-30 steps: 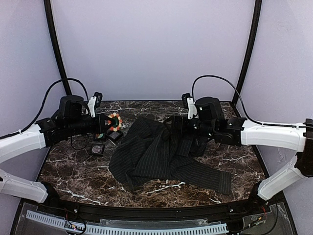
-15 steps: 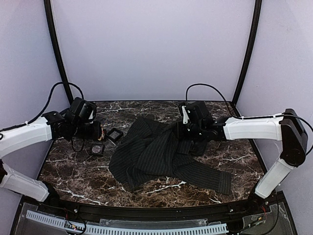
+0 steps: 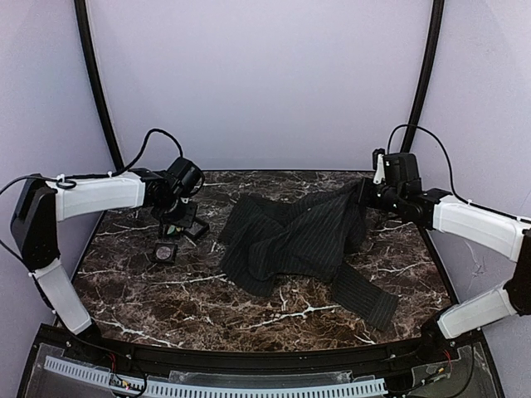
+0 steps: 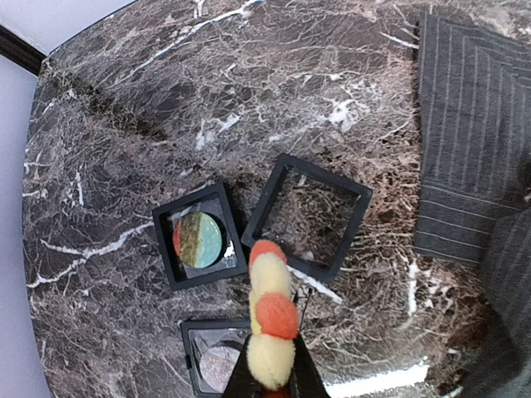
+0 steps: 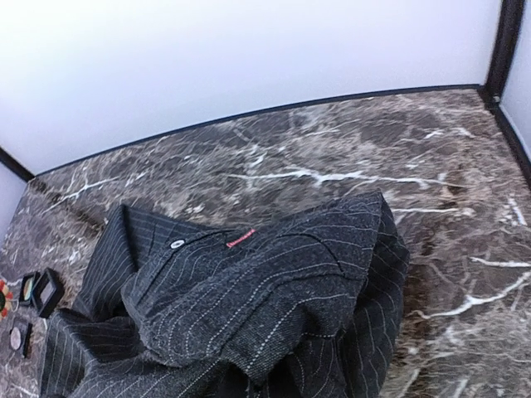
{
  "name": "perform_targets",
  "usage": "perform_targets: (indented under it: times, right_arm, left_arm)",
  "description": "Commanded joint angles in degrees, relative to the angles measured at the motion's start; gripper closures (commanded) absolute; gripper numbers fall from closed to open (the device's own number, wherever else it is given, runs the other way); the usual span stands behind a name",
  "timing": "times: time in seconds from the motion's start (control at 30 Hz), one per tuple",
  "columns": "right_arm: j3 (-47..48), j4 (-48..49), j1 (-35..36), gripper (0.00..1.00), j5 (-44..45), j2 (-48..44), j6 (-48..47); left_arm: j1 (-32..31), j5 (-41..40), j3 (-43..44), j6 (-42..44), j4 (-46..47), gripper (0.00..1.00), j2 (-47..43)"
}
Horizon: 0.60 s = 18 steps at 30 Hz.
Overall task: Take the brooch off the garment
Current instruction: Place the brooch in the brooch box.
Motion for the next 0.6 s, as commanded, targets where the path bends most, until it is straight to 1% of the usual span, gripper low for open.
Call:
perform_targets:
  times: [0.0,0.27,0.4,0.57]
  right_arm:
    - [-3.03,-2.12,-1.80,1.00,1.99,-5.43,-0.65]
    - [-7.10,-0.40,-1.87,1.00,-1.86,-8.56,1.14]
    - [-7.70,-0.26,-1.87,1.00,-2.80,-8.97,1.09]
    - [-8.10,-0.37,-1.85,1.00,-3.20,-9.48,0.95]
  left_arm:
    - [0.50,-4.40,4.57,4.41,-2.77,0.99,4.67]
    - [1.30,-7.00,11.78,7.59,-2.83,0.99,12.47]
    - [1.78,-9.54,14.04,9.17,-2.96,0.99,15.56]
    - [2.06,-9.91,16.12,9.92,-3.36,0.99,18.15]
